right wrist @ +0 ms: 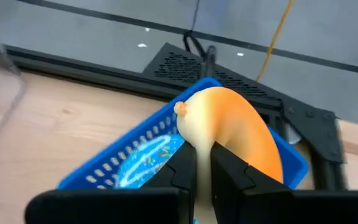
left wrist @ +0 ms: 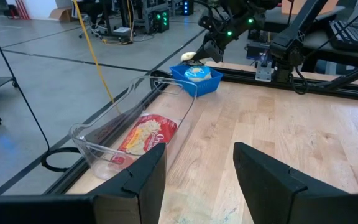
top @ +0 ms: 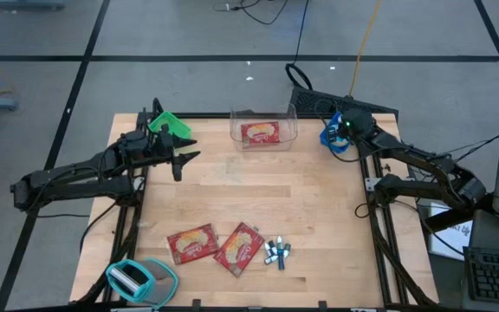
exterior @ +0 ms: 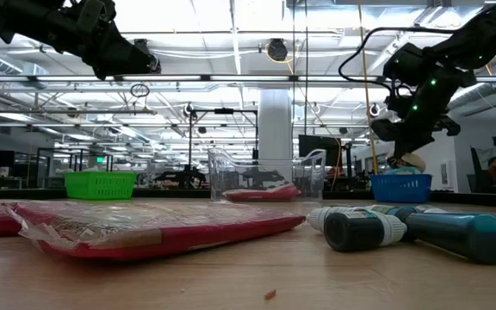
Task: Pick & Place Food Item
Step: Put the black donut into the blue bin
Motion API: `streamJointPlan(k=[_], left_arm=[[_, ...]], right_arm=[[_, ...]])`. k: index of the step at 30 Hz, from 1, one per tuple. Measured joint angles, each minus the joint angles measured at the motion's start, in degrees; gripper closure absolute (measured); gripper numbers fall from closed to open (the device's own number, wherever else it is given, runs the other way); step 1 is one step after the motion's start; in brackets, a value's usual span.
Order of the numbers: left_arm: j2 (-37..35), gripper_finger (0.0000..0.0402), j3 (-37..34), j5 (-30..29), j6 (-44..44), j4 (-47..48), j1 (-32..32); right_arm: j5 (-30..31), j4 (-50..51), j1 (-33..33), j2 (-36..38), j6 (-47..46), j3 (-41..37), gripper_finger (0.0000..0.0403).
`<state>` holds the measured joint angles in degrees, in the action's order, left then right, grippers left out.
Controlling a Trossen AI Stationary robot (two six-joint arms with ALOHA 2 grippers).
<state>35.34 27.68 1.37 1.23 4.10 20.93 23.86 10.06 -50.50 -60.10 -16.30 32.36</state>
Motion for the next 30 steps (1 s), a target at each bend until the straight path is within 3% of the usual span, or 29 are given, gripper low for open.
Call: streamJointPlan(k=[9,21,30], left_arm=[[0.0,0.0215,0.0,0.0,0.0,0.0,0.0],[0.0,0.0215,0.0,0.0,0.0,0.0,0.0],[0.0,0.0215,0.0,0.0,0.0,0.0,0.0]], right_arm=[[1.8,-8.4,0.0,1.9,-1.5,0.0,0.0383],[-14.4,-13.0,0.3,2.4,-13.5,0.0,0.0383],[-17.7,-9.2,5.8,3.3,-17.3,0.0,0.0383]])
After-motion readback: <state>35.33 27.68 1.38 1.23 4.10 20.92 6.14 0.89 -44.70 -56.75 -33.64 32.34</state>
